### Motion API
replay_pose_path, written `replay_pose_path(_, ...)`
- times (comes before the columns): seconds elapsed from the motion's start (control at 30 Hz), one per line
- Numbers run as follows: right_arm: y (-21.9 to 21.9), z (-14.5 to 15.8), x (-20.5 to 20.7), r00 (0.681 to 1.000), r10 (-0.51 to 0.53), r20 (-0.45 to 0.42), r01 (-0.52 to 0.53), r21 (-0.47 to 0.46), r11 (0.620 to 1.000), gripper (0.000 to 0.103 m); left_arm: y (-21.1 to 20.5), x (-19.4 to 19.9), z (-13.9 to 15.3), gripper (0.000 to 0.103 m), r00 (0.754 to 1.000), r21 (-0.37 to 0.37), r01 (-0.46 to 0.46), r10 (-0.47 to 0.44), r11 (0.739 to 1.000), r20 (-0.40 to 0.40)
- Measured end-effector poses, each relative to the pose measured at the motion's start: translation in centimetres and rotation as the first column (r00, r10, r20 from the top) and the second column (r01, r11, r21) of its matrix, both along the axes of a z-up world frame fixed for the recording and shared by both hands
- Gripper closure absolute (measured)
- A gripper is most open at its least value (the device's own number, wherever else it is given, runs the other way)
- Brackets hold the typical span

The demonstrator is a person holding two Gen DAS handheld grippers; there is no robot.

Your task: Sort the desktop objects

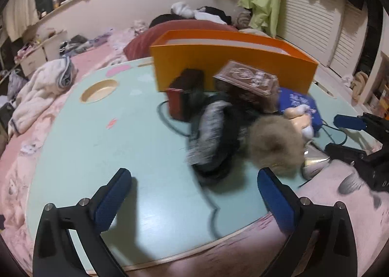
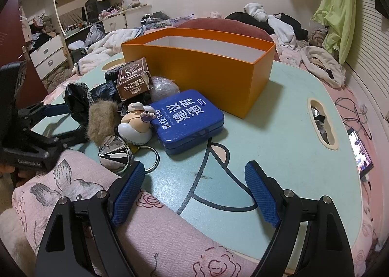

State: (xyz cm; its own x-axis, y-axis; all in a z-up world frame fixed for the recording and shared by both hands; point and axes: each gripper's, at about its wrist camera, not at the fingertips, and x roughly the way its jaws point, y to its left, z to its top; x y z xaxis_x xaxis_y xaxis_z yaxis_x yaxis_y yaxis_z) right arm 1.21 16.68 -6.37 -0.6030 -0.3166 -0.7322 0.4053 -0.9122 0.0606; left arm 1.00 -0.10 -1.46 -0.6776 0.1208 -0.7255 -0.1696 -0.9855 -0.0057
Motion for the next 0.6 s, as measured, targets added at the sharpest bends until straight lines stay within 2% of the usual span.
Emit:
replay_pose_path(0.2, 0.1, 0.1, -0.2, 1.000, -0.002, 0.000, 0.002, 0.001, 1.000, 0.018, 0.2, 0.2, -0.4, 0.000, 0.999, 0.013, -0.007, 0.008, 1.000, -0.049)
replay_pose_path(0.37, 0.7, 0.6, 0.1, 0.999, -0.025, -0.021, 0.025, -0.012, 1.000, 0.018, 0.1, 0.1, -0.1, 0.000, 0.998, 0.014, -0.008, 0.008, 1.000, -0.055)
replay_pose_path(0.5, 1.3, 3.1, 0.1, 0.993, -0.059, -0.103, 0.053, -0.061, 0.997, 0.018, 0.2, 0.1, 0.0, 0.000, 0.998, 0.016, -0.008, 0.009, 1.000, -0.056)
replay_pose_path(0.6, 0.7, 6.0, -2.0, 0.990, -0.074, -0.120, 0.062, -0.102, 0.993, 0.018, 0.2, 0.1, 0.0, 0.000, 0.998, 0.016, -0.008, 0.009, 1.000, -0.056)
